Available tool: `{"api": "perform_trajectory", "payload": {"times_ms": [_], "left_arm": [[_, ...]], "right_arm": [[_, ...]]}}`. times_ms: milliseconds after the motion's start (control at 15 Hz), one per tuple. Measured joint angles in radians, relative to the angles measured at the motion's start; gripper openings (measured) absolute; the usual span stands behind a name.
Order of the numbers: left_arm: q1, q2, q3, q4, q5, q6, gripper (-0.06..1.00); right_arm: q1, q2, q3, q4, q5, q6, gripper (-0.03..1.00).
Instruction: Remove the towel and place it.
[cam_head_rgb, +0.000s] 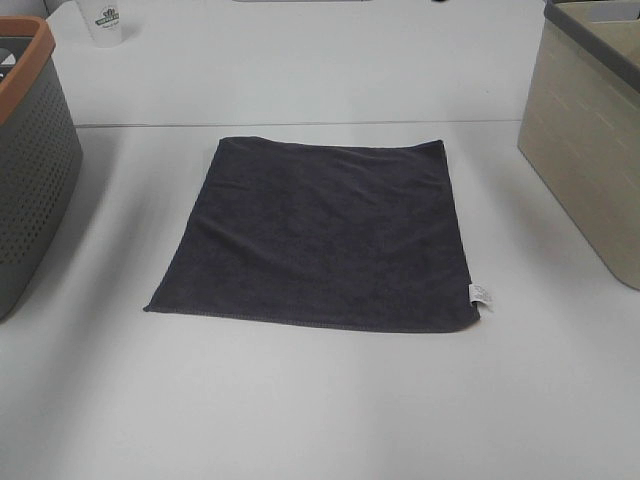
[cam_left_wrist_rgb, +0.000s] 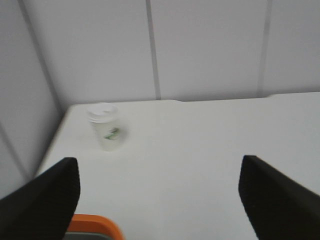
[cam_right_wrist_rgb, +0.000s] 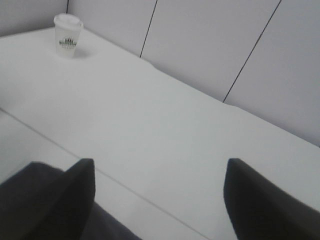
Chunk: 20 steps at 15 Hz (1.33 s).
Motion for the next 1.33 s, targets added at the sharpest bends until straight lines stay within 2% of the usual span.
{"api": "perform_trajectory", "payload": {"times_ms": [67,133,200,267,333,400,533,600,667,733,867,933,1000,1133,1200,1333], "left_arm": [[0.0,-0.006,-0.002,-0.041,0.101,0.093,0.79],[0.0,-0.013,-0.007,-0.132,0.187,0.247,0.77],[0.0,-0.015,-0.029,-0.294,0.251,0.434,0.77],[0.004,-0.015,-0.059,-0.494,0.282,0.655,0.77],[0.017,-0.015,-0.098,-0.763,0.298,0.911,0.77],[0.024,-0.015,-0.116,-0.876,0.302,1.04,0.77],[0.078,-0.015,-0.212,-1.374,0.375,1.458,0.77],[0.115,-0.015,-0.26,-1.576,0.434,1.625,0.77],[0.148,-0.015,-0.3,-1.715,0.492,1.73,0.77],[0.209,-0.015,-0.387,-1.856,0.624,1.802,0.77],[0.236,-0.015,-0.451,-1.873,0.749,1.814,0.77],[0.237,-0.015,-0.459,-1.873,0.775,1.815,0.77],[0.237,-0.015,-0.468,-1.873,0.829,1.811,0.77],[0.237,-0.015,-0.472,-1.862,0.918,1.763,0.77],[0.237,-0.015,-0.472,-1.84,0.953,1.738,0.77],[0.238,-0.015,-0.474,-1.798,1.0,1.724,0.77]], "right_arm": [[0.0,0.0,-0.012,0.007,0.002,0.0,0.71],[0.0,-0.001,-0.035,0.019,0.014,0.0,0.71],[0.0,-0.001,-0.055,0.026,0.025,0.0,0.71],[-0.003,0.0,-0.078,0.026,0.045,0.0,0.71],[-0.013,0.005,-0.107,0.03,0.085,0.001,0.71],[-0.019,0.008,-0.125,0.036,0.117,0.004,0.71],[-0.089,0.034,-0.225,0.073,0.295,0.084,0.71],[-0.13,0.049,-0.276,0.065,0.39,0.156,0.71],[-0.17,0.064,-0.332,0.022,0.499,0.237,0.71],[-0.223,0.106,-0.474,-0.201,0.716,0.441,0.71],[-0.223,0.16,-0.63,-0.455,0.939,0.623,0.71],[-0.223,0.187,-0.699,-0.534,1.064,0.679,0.71],[-0.223,0.201,-0.735,-0.564,1.125,0.698,0.71],[-0.223,0.234,-0.826,-0.622,1.32,0.726,0.7],[-0.223,0.239,-0.84,-0.628,1.369,0.726,0.7],[-0.223,0.24,-0.848,-0.639,1.389,0.73,0.7]]}}
